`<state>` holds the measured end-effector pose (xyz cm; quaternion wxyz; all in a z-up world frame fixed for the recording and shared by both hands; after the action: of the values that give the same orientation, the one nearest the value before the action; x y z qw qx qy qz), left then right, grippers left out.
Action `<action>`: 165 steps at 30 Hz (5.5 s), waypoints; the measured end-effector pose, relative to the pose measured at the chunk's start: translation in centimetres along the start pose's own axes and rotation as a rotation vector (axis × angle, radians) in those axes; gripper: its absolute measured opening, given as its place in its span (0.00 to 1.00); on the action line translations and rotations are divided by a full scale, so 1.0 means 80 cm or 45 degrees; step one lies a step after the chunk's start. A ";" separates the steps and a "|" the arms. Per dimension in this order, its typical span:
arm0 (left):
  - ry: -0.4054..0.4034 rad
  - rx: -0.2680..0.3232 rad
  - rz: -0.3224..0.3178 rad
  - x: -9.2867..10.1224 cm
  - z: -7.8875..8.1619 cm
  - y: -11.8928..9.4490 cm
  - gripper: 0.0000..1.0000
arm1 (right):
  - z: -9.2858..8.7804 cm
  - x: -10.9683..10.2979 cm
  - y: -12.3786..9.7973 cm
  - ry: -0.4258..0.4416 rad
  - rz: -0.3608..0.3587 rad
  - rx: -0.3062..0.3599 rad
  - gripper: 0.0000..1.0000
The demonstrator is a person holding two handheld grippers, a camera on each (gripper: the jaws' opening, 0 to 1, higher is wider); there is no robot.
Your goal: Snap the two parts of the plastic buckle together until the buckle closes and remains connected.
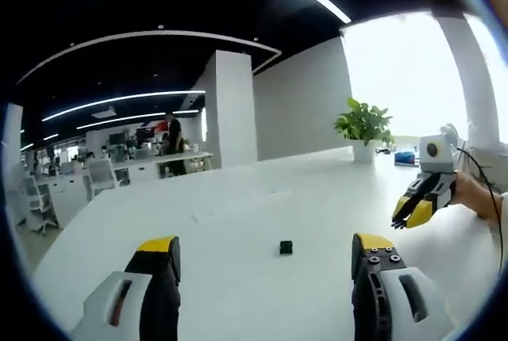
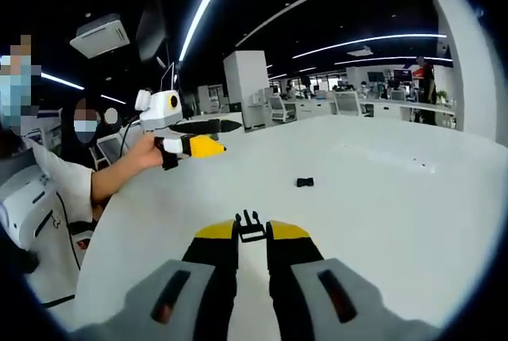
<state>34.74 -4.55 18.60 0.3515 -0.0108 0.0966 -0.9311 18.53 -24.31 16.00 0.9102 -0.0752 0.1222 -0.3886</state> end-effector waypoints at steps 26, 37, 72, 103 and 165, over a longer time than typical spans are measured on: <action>0.039 -0.106 -0.043 0.009 -0.033 0.054 0.89 | -0.005 0.000 -0.001 0.014 -0.013 -0.011 0.12; 0.051 -0.159 -0.037 0.011 -0.051 0.067 0.88 | -0.005 -0.001 0.000 -0.035 -0.034 -0.048 0.12; 0.056 -0.238 -0.114 0.043 -0.055 0.105 0.75 | 0.004 -0.006 -0.002 -0.048 -0.054 0.013 0.12; 0.154 -0.274 -0.131 0.055 -0.062 0.119 0.48 | 0.015 -0.010 -0.015 -0.046 -0.046 0.090 0.12; 0.070 -0.322 -0.186 0.062 -0.062 0.124 0.16 | 0.015 -0.012 -0.014 -0.046 -0.046 0.083 0.12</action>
<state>37.05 -14.27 11.63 0.2760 -0.0365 0.2216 -0.9345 17.48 -24.36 17.58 0.9070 -0.0546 0.0917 -0.4074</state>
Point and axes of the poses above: the point that each gripper's makers call its tool centre point, and the gripper's own axes: y roughly forward along the fingers, x roughly to its right, z roughly out of its top, the point moved 6 cm from there along -y, roughly backward along the fingers, and after that the axes turned 14 degrees about z, right-handed, at the moved point
